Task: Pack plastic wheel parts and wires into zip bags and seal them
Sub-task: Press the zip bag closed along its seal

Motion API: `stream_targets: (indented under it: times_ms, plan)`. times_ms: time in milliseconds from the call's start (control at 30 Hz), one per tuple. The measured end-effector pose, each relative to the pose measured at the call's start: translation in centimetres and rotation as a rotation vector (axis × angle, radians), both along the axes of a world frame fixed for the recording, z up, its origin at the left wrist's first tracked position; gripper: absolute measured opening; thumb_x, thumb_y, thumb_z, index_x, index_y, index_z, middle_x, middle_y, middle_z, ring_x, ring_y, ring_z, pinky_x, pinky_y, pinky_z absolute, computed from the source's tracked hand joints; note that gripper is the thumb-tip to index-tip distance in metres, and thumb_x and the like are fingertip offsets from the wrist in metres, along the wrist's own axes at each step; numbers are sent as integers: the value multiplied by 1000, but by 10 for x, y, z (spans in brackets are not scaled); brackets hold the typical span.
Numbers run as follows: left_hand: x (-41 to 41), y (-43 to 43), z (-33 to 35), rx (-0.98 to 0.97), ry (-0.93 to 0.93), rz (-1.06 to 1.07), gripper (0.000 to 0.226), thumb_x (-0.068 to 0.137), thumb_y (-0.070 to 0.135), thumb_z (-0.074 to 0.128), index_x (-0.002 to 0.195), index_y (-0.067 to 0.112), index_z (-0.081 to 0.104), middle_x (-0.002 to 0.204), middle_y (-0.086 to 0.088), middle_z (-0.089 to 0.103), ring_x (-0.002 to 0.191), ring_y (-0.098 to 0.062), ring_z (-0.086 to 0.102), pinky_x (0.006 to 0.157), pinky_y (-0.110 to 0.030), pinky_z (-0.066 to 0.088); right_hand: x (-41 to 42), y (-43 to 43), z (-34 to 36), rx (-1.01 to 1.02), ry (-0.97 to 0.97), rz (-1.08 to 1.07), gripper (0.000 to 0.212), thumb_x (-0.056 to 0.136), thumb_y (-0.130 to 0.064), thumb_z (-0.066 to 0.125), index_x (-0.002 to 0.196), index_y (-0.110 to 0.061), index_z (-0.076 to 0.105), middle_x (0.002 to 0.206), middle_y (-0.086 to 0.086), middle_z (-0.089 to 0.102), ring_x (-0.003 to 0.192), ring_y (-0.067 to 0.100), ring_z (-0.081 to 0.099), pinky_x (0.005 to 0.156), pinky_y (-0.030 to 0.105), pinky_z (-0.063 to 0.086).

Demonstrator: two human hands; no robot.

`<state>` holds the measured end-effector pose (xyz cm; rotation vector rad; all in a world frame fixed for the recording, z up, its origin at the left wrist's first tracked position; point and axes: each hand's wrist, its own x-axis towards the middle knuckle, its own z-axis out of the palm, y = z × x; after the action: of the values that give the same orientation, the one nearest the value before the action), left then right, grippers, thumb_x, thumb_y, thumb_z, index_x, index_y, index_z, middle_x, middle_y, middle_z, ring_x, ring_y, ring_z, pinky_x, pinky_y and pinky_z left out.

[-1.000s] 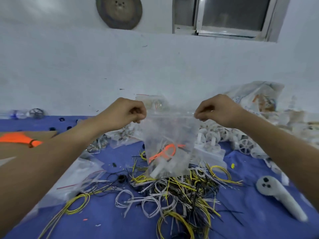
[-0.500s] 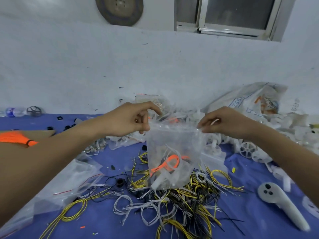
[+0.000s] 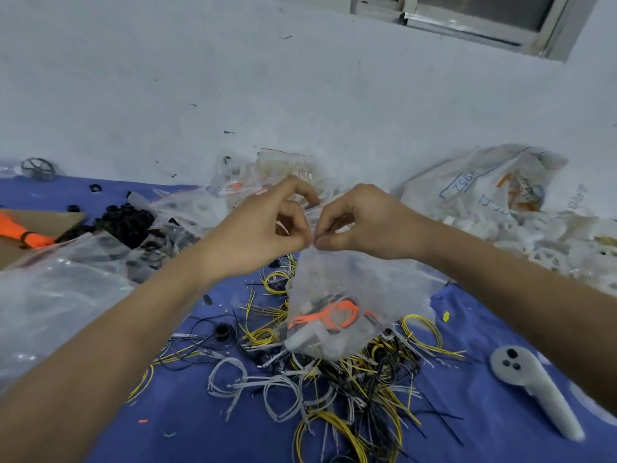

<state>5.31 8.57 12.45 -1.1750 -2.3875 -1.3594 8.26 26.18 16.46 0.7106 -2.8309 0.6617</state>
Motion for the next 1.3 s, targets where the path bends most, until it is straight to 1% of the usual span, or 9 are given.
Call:
stream_targets:
  times_ms: [100,200,367,567,733,900,1033,1133,1300]
  plan:
    - [-3,2,-3,-71,65,65,15,82,9,67,81,23,60,70,0,65,61,-2,51,68,-25,46,-4,1,0,-6,28,-18,5,75,-3,73,79,-6,75,78,6,73,74,14,64,78,28,50]
    - [-7,2,-4,-106,121,89,17,82,9,65,70,20,64,67,2,62,60,-3,48,63,-21,41,-5,-1,-3,92,126,20,6,76,-6,73,82,-5,75,79,6,72,75,4,55,68,7,38]
    - [-11,1,-9,-82,72,85,15,84,13,66,70,19,66,65,-1,63,60,-12,51,65,-30,44,-4,-1,-5,184,216,58,8,75,-7,72,82,-8,75,76,6,71,68,5,51,65,12,34]
    - [-10,2,-8,-70,124,24,13,84,4,66,72,11,69,66,-1,65,65,-15,57,61,-16,42,-3,1,-4,184,224,90,8,72,-3,71,77,-8,75,74,6,71,68,10,56,67,20,39]
    - [-9,3,-10,-78,227,23,21,83,2,66,68,15,61,63,7,60,62,-5,52,59,-9,36,-2,8,-5,136,183,93,7,74,-2,70,77,-7,74,73,2,71,72,1,55,66,2,35]
    - [-14,7,-10,-149,314,2,11,84,17,62,74,13,60,70,7,59,65,-10,53,63,-26,45,-3,12,-9,176,215,50,4,76,-5,68,77,-6,72,75,4,69,68,11,57,67,24,43]
    - [-15,9,-5,-184,399,-27,13,83,21,59,75,12,61,68,6,57,65,-8,50,62,-24,43,-1,16,-11,150,232,62,3,76,-4,69,76,-5,72,74,3,70,67,8,56,67,11,39]
    - [-15,8,-3,-186,413,-46,9,81,17,60,74,11,61,67,6,57,65,-5,49,61,-17,40,1,18,-14,170,270,40,2,75,-7,68,73,-6,69,71,1,67,67,13,56,68,22,42]
    - [-14,11,-1,-268,425,-77,4,75,13,57,72,12,59,68,8,55,65,-7,47,62,-18,40,3,18,-18,215,292,104,4,80,-6,67,78,-2,68,74,7,66,72,22,59,66,20,32]
